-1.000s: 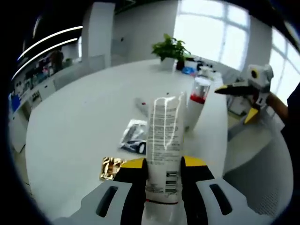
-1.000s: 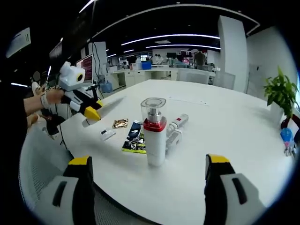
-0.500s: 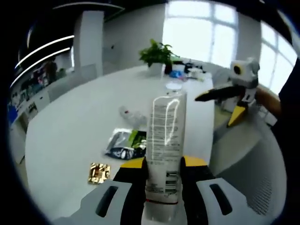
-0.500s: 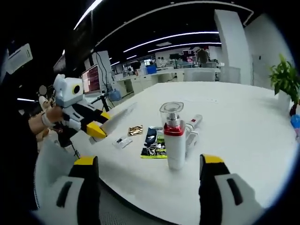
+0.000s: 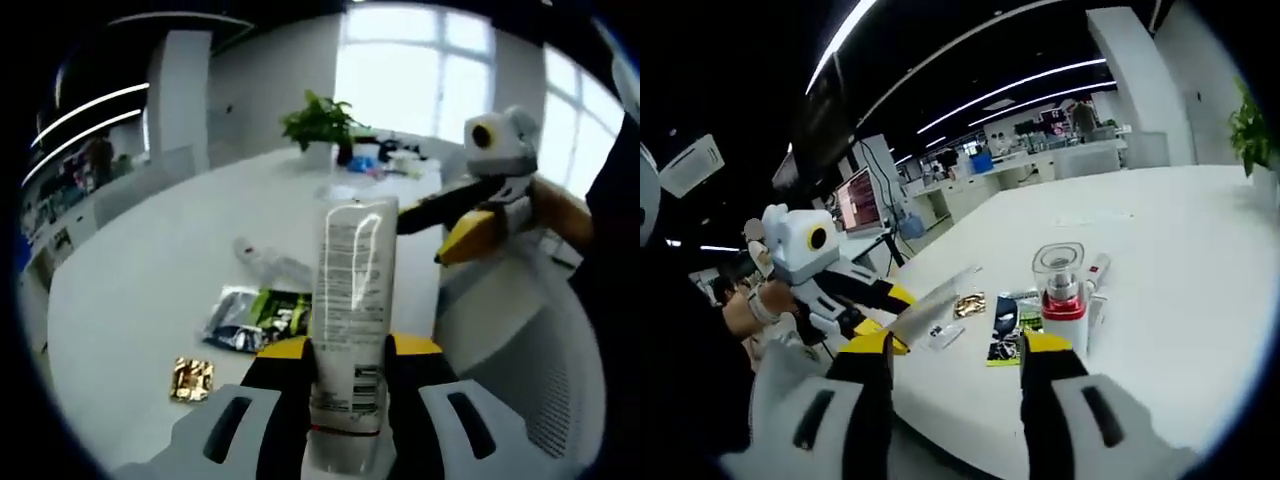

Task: Arrange the skincare products in the storage area until every visible bottle or jar stands upright without overlapping.

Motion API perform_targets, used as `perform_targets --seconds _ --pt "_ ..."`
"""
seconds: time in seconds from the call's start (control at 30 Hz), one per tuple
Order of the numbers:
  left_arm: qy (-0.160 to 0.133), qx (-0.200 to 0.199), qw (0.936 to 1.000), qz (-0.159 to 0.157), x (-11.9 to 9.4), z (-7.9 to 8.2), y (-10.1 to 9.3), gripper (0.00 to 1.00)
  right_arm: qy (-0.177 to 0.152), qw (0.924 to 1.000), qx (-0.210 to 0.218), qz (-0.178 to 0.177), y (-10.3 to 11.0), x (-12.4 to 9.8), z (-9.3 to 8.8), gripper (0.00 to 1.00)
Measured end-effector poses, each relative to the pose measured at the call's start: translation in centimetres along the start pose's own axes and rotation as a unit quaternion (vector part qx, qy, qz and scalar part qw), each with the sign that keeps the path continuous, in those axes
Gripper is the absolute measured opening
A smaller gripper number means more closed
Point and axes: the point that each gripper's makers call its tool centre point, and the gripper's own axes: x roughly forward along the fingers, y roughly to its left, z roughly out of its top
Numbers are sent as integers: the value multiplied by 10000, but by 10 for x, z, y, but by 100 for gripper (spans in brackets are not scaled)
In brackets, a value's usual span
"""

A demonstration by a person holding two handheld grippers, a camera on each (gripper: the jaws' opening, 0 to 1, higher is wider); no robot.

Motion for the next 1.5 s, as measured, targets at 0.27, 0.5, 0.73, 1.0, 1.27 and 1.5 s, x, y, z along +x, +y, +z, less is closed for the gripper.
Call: perform_targets --seconds 0.27,0.5,0.73,1.0,1.27,1.5 --pt "26 117 9999 -103 7 1 -12 25 -48 9998 100 178 7 7 1 41" --pt "151 339 9993 -97 15 -1 -18 25 -101 9996 206 149 3 8 3 29" --pt "144 412 9990 -74 16 0 -20 25 -110 9991 399 93 -3 6 5 18" --pt "228 477 9986 -43 19 -3 -19 25 -49 9996 269 121 1 6 7 14" --pt "237 476 9986 9 26 -1 -17 25 -138 9996 -5 228 12 8 17 11" --pt "246 470 9986 4 32 0 -17 25 -245 9980 -474 348 21 9 22 10"
